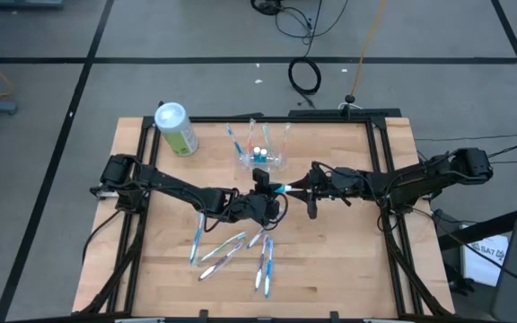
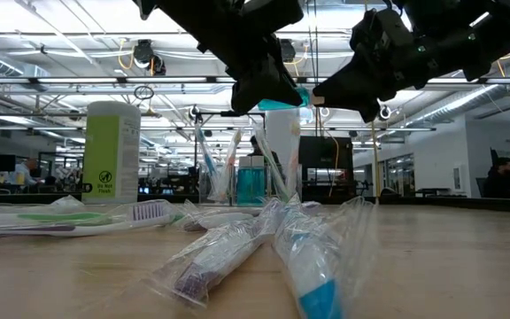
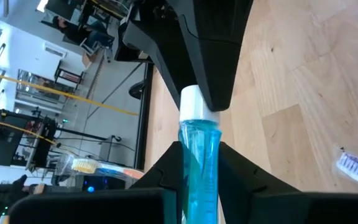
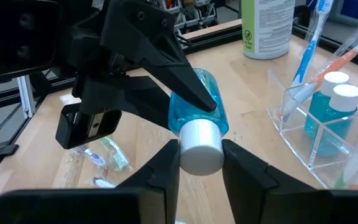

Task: Pick & Place toothbrushing station
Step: Put the blue mouthwash into the transparent organizer

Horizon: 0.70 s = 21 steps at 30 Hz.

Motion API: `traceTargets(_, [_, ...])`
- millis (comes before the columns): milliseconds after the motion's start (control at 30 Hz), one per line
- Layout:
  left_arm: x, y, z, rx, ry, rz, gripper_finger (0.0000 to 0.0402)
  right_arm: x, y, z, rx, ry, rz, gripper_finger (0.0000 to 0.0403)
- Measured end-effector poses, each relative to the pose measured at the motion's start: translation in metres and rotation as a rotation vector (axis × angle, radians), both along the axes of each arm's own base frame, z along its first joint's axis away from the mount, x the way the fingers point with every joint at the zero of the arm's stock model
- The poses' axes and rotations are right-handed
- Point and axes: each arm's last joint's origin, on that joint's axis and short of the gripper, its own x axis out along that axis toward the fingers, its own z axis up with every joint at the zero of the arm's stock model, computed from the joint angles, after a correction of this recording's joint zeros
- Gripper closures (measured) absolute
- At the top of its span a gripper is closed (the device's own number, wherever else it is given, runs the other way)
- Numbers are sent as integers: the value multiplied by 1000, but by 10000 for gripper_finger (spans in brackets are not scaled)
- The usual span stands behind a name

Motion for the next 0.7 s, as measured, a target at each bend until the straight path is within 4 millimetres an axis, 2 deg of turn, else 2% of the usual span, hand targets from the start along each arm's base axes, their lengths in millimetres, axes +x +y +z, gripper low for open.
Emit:
traceTargets(333, [0,1,2,20,-14,43,341,0,0,-3,-27,29,13,281])
traceTargets(700, [-1,7,3,66,-28,145,336,-3,0,1,-31,11,33,276])
